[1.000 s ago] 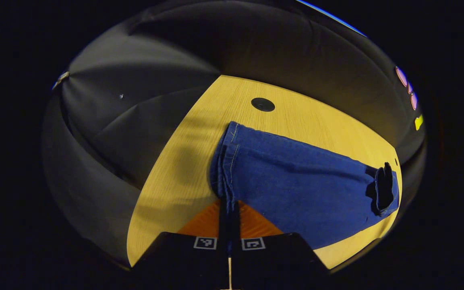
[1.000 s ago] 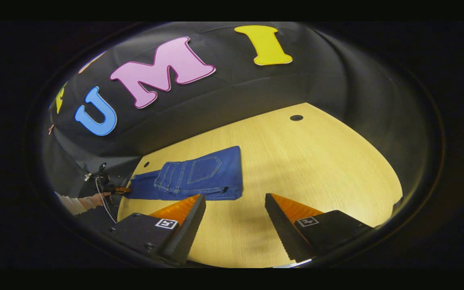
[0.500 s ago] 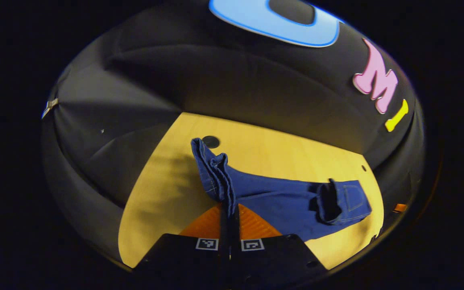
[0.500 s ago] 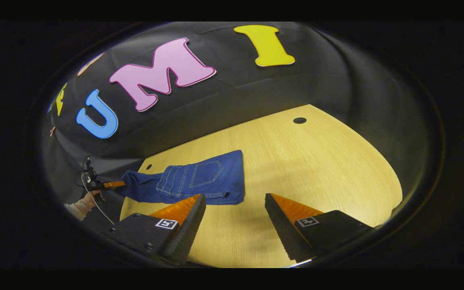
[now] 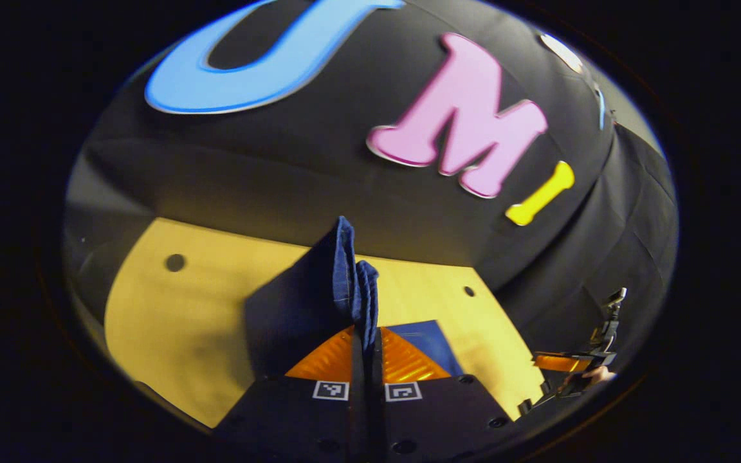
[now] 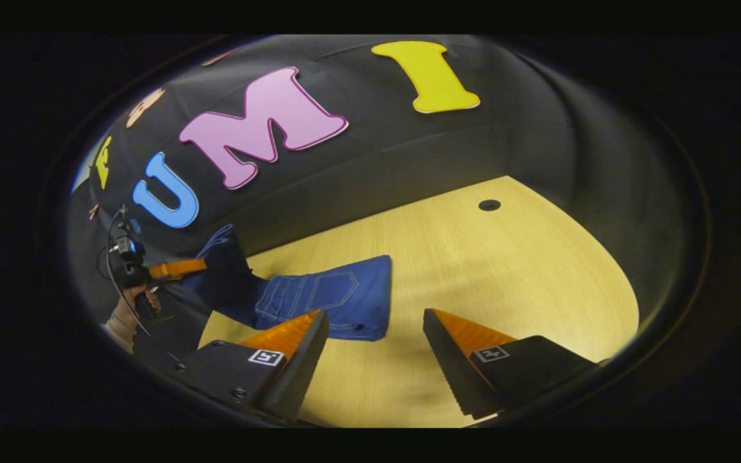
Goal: Grasp the waist and the cuffs of the jeans and fold them to make the two legs overlap; first hold the waist and fold one-third of the jeans toward the cuffs, then hold the cuffs and fold the remaining one-third in the same direction to finish folding.
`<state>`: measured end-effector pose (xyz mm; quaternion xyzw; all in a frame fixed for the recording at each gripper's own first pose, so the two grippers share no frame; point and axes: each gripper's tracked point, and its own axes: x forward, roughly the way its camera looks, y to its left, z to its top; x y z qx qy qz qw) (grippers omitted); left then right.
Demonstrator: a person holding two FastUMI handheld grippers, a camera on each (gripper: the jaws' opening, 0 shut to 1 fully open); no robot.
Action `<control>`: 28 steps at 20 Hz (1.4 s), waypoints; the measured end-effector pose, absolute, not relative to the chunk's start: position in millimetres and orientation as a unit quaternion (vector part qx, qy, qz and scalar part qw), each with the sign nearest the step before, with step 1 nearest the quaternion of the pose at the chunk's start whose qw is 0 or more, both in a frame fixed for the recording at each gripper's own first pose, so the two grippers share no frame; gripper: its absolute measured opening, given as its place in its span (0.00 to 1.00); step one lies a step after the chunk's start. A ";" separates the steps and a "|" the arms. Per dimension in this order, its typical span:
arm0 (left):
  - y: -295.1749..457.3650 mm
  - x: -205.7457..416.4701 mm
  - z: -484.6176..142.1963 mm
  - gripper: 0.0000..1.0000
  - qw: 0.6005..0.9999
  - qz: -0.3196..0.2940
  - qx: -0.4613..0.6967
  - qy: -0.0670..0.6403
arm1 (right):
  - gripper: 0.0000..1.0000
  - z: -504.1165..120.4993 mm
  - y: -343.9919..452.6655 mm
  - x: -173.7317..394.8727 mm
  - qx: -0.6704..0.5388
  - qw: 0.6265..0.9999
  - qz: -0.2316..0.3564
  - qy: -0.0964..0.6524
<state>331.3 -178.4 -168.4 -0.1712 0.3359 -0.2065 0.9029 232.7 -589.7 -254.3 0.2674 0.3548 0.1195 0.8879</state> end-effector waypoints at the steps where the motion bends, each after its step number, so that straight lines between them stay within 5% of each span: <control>1: -218.1 329.5 -180.2 0.06 0.897 -0.219 -0.173 0.343 | 0.90 -253.0 -595.4 236.7 0.265 0.893 0.116 0.344; 4: -310.2 313.7 -234.1 0.06 0.875 -0.256 -0.127 0.390 | 0.90 -252.3 -593.8 242.0 0.254 0.898 0.135 0.333; 9: -338.2 304.4 -328.5 0.01 0.862 -0.204 -0.008 0.463 | 0.90 -247.8 -596.8 248.5 0.249 0.903 0.157 0.311; 13: -342.2 292.1 -361.7 0.21 0.849 -0.187 -0.025 0.493 | 0.90 -246.4 -610.0 241.9 0.208 0.920 0.158 0.292; 16: -343.6 294.7 -340.2 0.91 0.879 -0.180 0.004 0.442 | 0.91 -234.4 -626.1 242.2 0.144 0.951 0.115 0.248; 17: -340.4 294.0 -324.6 0.98 0.894 -0.177 0.023 0.410 | 0.92 -225.9 -625.9 239.6 0.133 0.957 0.109 0.234; 18: -340.5 294.7 -304.8 0.92 0.909 -0.178 0.035 0.376 | 0.84 -214.5 -622.1 237.0 0.127 0.961 0.102 0.221; 19: -341.1 290.3 -281.1 0.91 0.920 -0.180 0.041 0.345 | 0.84 -200.8 -620.5 232.3 0.124 0.966 0.095 0.207; 20: -338.4 282.8 -256.5 0.96 0.931 -0.179 0.042 0.314 | 0.98 -188.3 -618.8 227.0 0.119 0.970 0.091 0.194; 28: -228.3 114.5 -93.4 0.96 0.977 -0.135 0.003 0.166 | 0.98 -52.6 -583.3 138.7 0.036 0.996 0.030 0.078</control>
